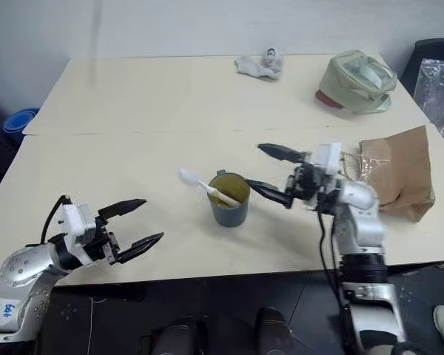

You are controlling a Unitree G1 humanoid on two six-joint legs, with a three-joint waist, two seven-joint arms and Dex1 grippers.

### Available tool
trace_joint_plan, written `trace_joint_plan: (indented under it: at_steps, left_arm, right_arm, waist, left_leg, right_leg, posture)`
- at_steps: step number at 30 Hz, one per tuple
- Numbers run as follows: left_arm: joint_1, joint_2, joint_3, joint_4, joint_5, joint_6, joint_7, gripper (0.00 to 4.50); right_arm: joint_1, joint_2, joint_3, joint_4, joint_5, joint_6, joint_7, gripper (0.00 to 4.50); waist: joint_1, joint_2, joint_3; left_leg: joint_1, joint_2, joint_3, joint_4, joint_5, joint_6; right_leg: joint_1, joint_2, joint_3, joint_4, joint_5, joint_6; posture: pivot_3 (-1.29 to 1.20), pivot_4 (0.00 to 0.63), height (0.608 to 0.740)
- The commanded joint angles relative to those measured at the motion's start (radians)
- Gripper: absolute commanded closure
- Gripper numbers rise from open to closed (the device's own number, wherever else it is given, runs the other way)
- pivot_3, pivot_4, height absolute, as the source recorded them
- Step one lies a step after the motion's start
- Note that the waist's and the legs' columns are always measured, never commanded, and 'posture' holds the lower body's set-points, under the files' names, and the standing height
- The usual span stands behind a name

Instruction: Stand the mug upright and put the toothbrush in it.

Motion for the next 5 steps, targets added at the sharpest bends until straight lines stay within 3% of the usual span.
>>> trace_joint_plan:
  at_steps: [1, 5]
  left_arm:
    - [0.092, 0.052, 0.078, 0.065, 0.126, -0.126, 0.011, 0.00]
    - [0.132, 0.056, 0.107, 0.086, 0.114, -0.144, 0.004, 0.00]
  right_arm:
    - [0.066, -0.213, -0.039, 0.195, -0.079, -0.190, 0.231, 0.03]
    - [0.077, -0.269, -0.038, 0.332, -0.095, -0.298, 0.301, 0.03]
  waist:
    - [-0.001, 0.000, 0.000]
    - [-0.004, 0.000, 0.000]
  left_leg:
    - [0.001, 0.000, 0.000, 0.000, 0.000, 0.000]
    - [0.001, 0.000, 0.003, 0.000, -0.001, 0.002]
  right_leg:
    - [0.001, 0.000, 0.000, -0.001, 0.000, 0.000]
    - [0.000, 0.000, 0.000, -0.002, 0.000, 0.000]
  posture:
    - [0.00, 0.150, 0.740]
    - [0.00, 0.150, 0.740]
